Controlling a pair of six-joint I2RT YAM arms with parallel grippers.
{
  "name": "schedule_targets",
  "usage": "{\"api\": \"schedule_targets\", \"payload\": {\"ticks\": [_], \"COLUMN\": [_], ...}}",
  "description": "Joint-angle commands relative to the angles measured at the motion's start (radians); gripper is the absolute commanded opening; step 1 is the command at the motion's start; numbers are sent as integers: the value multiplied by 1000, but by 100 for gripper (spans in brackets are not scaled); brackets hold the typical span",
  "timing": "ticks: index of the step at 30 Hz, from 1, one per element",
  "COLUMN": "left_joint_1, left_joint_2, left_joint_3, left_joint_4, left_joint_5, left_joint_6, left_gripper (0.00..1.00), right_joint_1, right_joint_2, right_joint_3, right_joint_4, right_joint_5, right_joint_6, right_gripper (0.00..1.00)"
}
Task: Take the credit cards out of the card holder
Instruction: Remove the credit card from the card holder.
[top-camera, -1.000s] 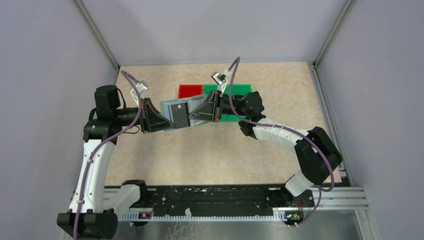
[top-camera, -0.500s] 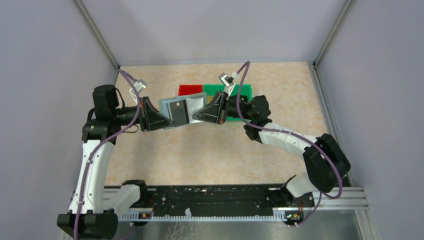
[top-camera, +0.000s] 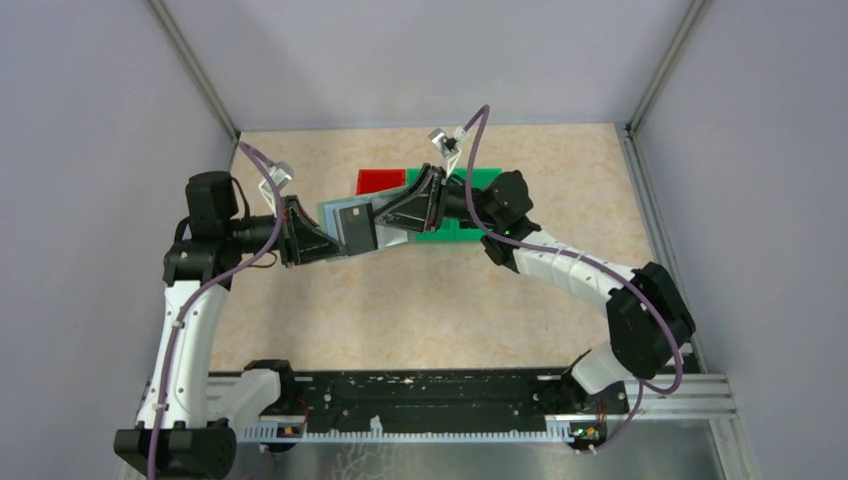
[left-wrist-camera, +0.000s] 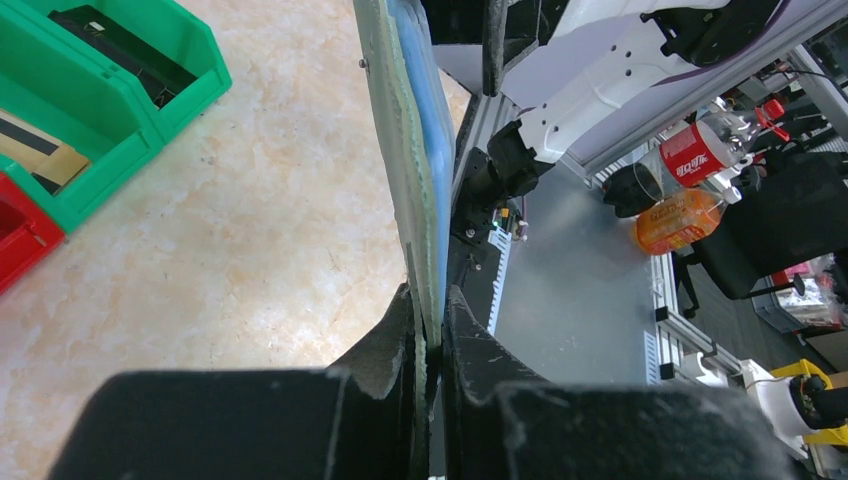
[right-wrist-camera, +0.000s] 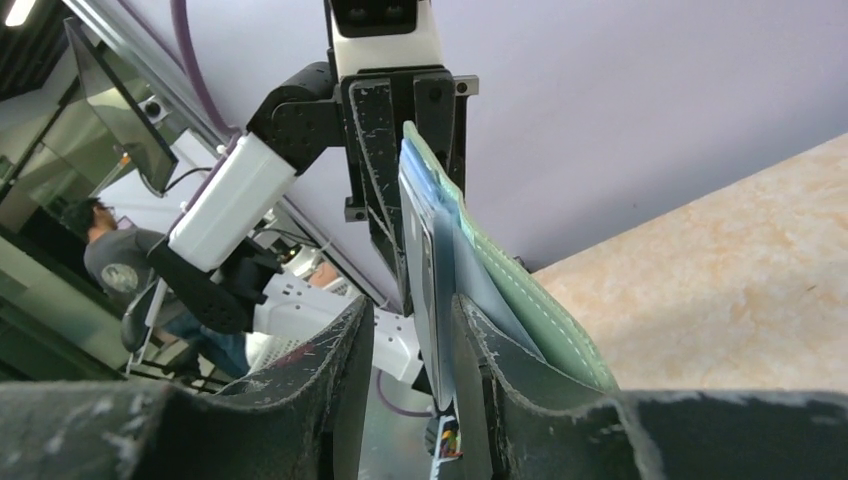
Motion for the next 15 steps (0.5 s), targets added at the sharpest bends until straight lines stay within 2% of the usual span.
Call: {"api": "schedule_targets", "payload": {"ticks": [1, 6, 10, 15], "left_joint_1": [3, 3, 3, 3], "left_joint_2": [-9, -8, -15, -20], "left_joint_3": [20, 21, 21, 22], "left_joint_4": [-22, -23, -40, -59], "left_joint_5": [40, 46, 56, 78], "left_joint_6": [46, 44, 59, 89], "left_gripper": [0, 0, 0, 0], "right_joint_1": [18, 39, 62, 82], "right_joint_2": [11, 20, 20, 11], "right_joint_3": [81, 113, 149, 161], "right_joint_4": [-80, -148, -268, -316], "right_joint_5": [16, 30, 66, 102], "right_joint_6": [-96, -152, -231, -270], "right_gripper": [35, 35, 33, 21]}}
